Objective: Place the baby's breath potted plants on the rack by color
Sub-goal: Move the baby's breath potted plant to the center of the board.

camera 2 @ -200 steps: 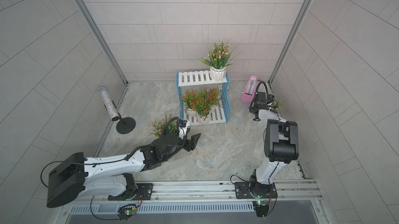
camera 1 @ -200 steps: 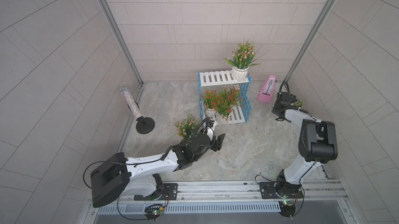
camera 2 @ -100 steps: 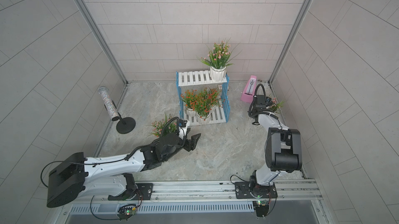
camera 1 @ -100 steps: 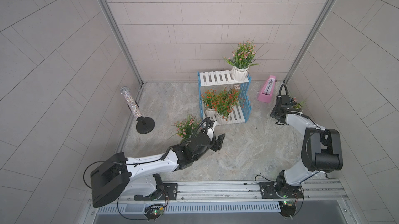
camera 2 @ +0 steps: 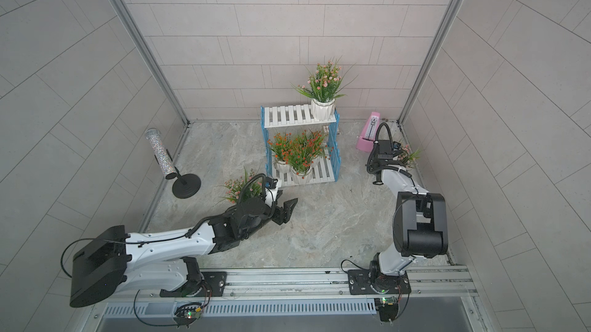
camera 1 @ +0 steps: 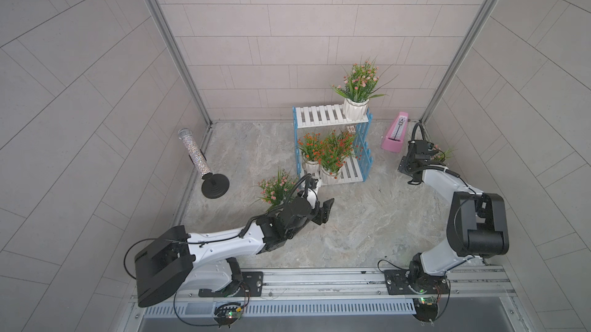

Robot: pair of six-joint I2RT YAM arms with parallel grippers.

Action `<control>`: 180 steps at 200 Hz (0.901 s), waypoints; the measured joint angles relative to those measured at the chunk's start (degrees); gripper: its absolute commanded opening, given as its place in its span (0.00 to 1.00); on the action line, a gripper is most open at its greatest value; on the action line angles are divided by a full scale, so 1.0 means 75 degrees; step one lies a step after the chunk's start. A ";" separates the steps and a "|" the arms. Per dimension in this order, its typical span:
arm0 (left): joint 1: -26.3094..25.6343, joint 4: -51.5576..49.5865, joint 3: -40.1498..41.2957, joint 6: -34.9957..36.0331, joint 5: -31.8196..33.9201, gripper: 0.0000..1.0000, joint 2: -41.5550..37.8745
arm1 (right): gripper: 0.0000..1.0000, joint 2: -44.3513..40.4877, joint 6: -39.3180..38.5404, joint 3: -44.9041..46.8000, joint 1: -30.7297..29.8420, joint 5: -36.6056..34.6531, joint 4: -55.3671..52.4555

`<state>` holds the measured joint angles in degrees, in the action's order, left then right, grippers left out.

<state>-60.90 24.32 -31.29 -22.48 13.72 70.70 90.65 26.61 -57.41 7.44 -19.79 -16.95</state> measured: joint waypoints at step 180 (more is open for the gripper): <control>0.0000 0.0268 0.0192 -0.0003 0.0003 0.75 0.0003 | 0.99 0.1778 -0.0268 -0.1676 0.0583 0.0289 0.0047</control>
<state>-60.90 26.33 -29.85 -22.50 13.74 70.72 103.98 24.60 -69.97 11.81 -17.63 -16.60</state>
